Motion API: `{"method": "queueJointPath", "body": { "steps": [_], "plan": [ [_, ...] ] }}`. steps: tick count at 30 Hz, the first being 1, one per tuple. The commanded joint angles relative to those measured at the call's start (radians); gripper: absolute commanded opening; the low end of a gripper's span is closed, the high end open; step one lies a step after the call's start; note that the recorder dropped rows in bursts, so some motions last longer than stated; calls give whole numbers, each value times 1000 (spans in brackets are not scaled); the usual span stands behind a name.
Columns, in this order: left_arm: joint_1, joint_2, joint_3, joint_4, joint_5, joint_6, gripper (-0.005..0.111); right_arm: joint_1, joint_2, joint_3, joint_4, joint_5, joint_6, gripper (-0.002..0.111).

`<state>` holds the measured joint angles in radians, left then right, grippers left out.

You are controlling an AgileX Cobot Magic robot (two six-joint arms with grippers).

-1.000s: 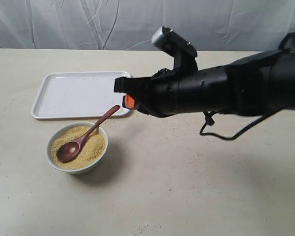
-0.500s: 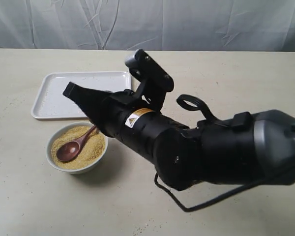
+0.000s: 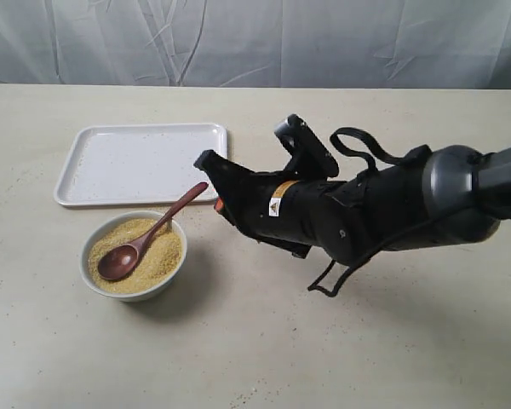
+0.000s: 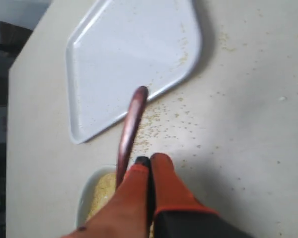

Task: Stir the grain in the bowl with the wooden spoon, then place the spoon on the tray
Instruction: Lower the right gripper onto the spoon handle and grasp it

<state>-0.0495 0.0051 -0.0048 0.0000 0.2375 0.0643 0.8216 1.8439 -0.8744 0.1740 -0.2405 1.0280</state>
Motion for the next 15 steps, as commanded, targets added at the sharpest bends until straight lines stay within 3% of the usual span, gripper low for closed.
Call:
{"method": "queueJointPath", "body": {
  "steps": [1, 6, 7, 9, 11, 15],
  "plan": [
    [-6, -5, 5, 0, 1, -1, 0, -7, 27, 2, -28, -89, 51, 3],
    [-6, -5, 5, 0, 1, -1, 0, -36, 57, 2, -236, -151, 212, 35],
    [-6, -5, 5, 0, 1, -1, 0, -67, 68, 2, -415, -180, 318, 41],
    [-6, -5, 5, 0, 1, -1, 0, -122, 104, 2, -694, -365, 514, 41],
    [-6, -5, 5, 0, 1, -1, 0, -178, 162, 2, -792, -567, 540, 41],
    [-6, -5, 5, 0, 1, -1, 0, -194, 258, 2, -767, -644, 583, 41]
  ]
}}
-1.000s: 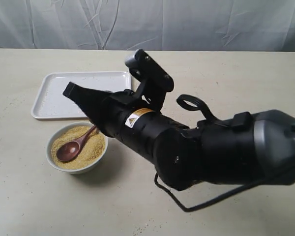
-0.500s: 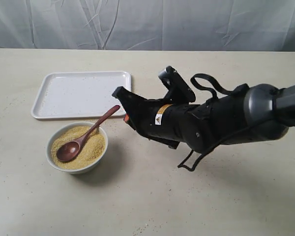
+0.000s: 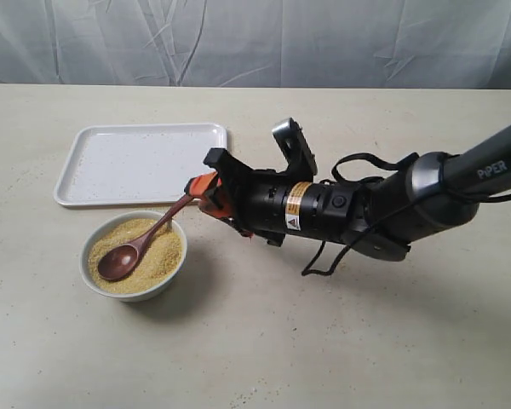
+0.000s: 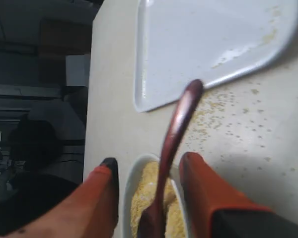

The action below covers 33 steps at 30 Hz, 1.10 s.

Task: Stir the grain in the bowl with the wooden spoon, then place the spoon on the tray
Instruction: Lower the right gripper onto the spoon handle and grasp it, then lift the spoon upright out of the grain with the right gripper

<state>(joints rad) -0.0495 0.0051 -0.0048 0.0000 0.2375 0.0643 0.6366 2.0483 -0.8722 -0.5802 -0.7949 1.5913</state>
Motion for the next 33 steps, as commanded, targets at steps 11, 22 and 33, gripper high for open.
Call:
{"method": "queueJointPath", "body": {
  "steps": [11, 22, 33],
  "plan": [
    [-6, -5, 5, 0, 1, -1, 0, 5, 140, -76, 85, -133, -14, 41],
    [-6, -5, 5, 0, 1, -1, 0, 22, 169, -123, 128, -91, -21, 34],
    [-6, -5, 5, 0, 1, -1, 0, 22, 172, -123, 196, -90, -21, -1]
  ]
}}
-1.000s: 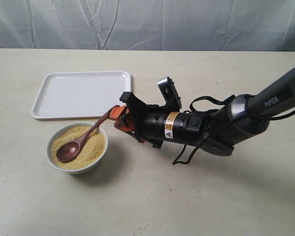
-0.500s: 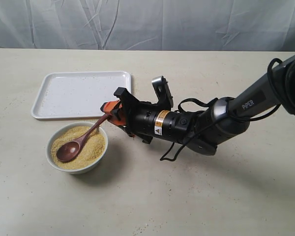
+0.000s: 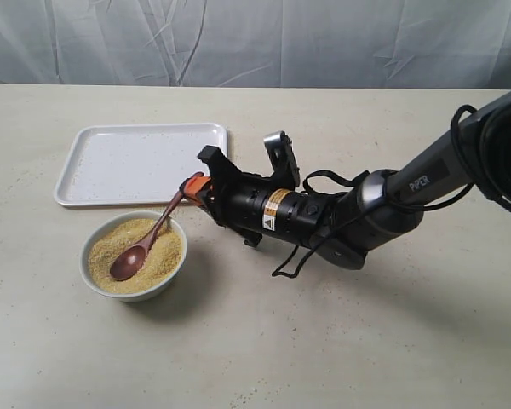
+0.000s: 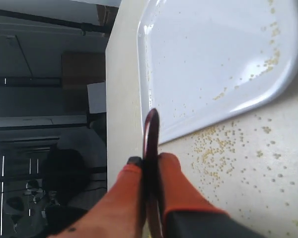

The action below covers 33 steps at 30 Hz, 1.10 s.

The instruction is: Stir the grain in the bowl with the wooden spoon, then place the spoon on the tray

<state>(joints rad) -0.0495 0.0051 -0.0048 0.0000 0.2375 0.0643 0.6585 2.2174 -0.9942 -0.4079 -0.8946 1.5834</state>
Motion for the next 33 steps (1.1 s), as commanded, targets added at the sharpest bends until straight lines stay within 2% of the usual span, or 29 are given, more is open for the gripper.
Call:
{"method": "queueJointPath", "body": {
  "steps": [1, 8, 13, 20, 25, 28, 33],
  "plan": [
    [-6, -5, 5, 0, 1, -1, 0, 2, 3, -1, 31, 5, -13, -1],
    [-6, -5, 5, 0, 1, -1, 0, 38, -2, -1, 133, -64, -23, -1],
    [-6, -5, 5, 0, 1, -1, 0, 41, -22, -1, 143, -162, -115, -1],
    [-6, -5, 5, 0, 1, -1, 0, 41, -149, -1, 98, -89, -293, -1],
    [-6, -5, 5, 0, 1, -1, 0, 48, -283, -1, 25, 102, -581, -1],
    [-6, -5, 5, 0, 1, -1, 0, 71, -342, -1, 44, 220, -792, -1],
    [-6, -5, 5, 0, 1, -1, 0, 134, -347, -1, 264, 290, -1090, -1]
  ]
}}
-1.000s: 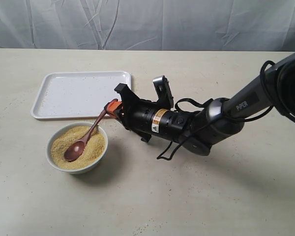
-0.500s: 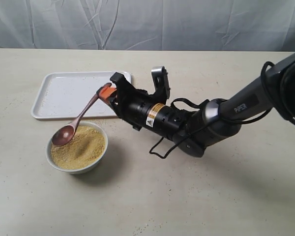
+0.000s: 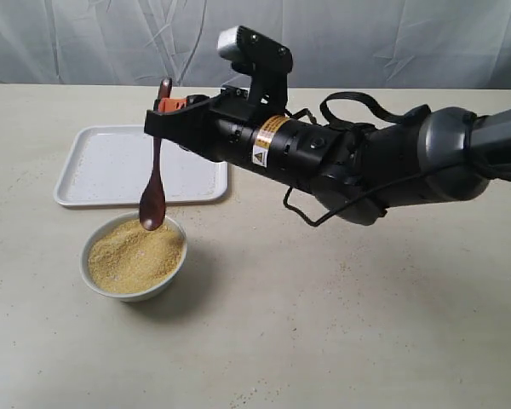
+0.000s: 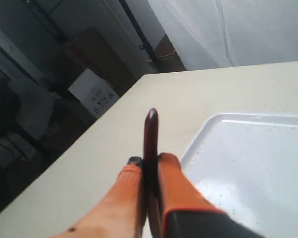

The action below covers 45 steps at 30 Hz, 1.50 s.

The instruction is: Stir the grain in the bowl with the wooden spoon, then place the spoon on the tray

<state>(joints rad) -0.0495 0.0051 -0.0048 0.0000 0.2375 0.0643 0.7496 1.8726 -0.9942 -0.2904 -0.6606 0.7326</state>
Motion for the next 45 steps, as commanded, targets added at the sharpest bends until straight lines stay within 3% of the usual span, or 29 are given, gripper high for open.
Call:
{"method": "queueJointPath", "body": {
  "steps": [1, 4, 20, 33, 45],
  "plan": [
    [-6, -5, 5, 0, 1, -1, 0, 53, 7, -1, 184, 56, -281, -1],
    [-6, -5, 5, 0, 1, -1, 0, 80, 39, -1, 249, 54, -375, -1],
    [-6, -5, 5, 0, 1, -1, 0, 145, 75, -1, 257, -1, -341, -1],
    [-6, -5, 5, 0, 1, -1, 0, 145, 31, -1, 485, 31, -577, -1],
    [-6, -5, 5, 0, 1, -1, 0, 189, 88, -8, 383, 24, -491, -1]
  ]
}}
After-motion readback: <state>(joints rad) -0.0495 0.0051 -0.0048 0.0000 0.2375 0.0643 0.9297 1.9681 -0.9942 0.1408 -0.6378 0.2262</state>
